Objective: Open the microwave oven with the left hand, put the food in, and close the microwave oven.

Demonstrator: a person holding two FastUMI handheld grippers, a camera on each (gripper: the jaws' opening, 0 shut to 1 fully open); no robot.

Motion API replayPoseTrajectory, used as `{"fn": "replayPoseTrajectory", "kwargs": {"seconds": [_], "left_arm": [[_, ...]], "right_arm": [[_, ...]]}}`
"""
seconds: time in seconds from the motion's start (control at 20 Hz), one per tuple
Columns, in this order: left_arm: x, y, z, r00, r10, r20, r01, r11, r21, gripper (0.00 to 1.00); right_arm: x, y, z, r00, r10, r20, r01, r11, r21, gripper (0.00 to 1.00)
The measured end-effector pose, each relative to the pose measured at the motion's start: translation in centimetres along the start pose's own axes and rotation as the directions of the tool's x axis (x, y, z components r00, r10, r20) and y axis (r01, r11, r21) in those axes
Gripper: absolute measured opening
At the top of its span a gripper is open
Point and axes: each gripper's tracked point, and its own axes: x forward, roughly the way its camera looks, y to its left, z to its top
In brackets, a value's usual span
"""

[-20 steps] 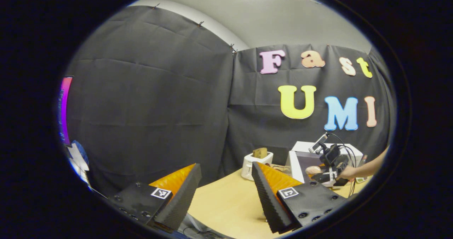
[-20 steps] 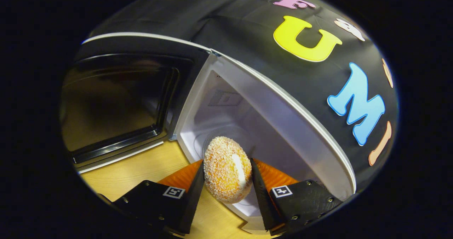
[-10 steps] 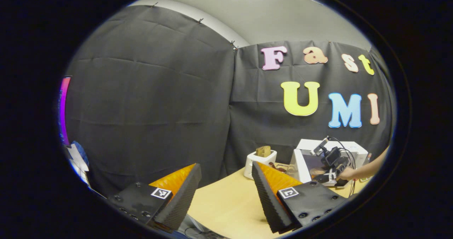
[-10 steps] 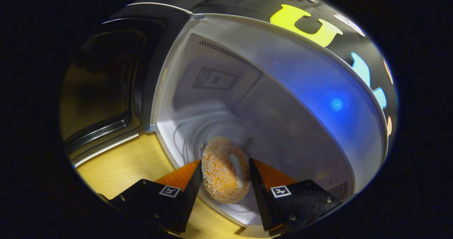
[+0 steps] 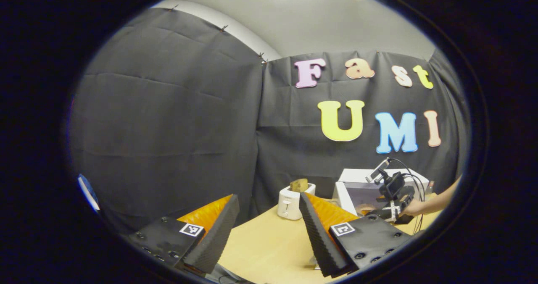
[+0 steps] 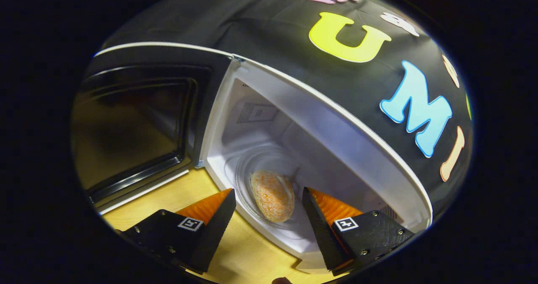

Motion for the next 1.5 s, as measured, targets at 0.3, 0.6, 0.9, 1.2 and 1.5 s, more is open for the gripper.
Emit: {"fn": "replayPoseTrajectory", "kwargs": {"seconds": [0.3, 0.6, 0.9, 1.2, 1.5], "left_arm": [[2.2, -1.5, -2.6, 0.993, -0.114, -0.031, 0.115, 0.992, 0.049, 0.91], [5.3, -3.7, -8.0, 0.968, -0.228, -0.108, 0.236, 0.970, 0.064, 0.92], [7.6, -4.6, -14.1, 0.935, -0.288, -0.209, 0.301, 0.953, 0.031, 0.68], [6.8, -7.2, -18.7, 0.871, -0.386, -0.303, 0.389, 0.920, -0.054, 0.12], [6.7, -9.4, -20.0, 0.858, -0.376, -0.349, 0.411, 0.911, 0.027, 0.07]], "right_arm": [[-10.2, -1.0, 3.1, 0.987, -0.046, 0.156, 0.026, 0.992, 0.126, 0.98], [-17.9, -2.6, 5.1, 0.956, -0.139, 0.257, 0.060, 0.954, 0.294, 0.97], [-23.7, -3.6, 3.8, 0.943, -0.214, 0.254, 0.114, 0.927, 0.358, 0.97], [-26.6, -4.8, 2.6, 0.933, -0.271, 0.238, 0.163, 0.905, 0.393, 0.97], [-28.3, -5.5, 0.9, 0.937, -0.278, 0.213, 0.165, 0.886, 0.433, 0.97]]}}
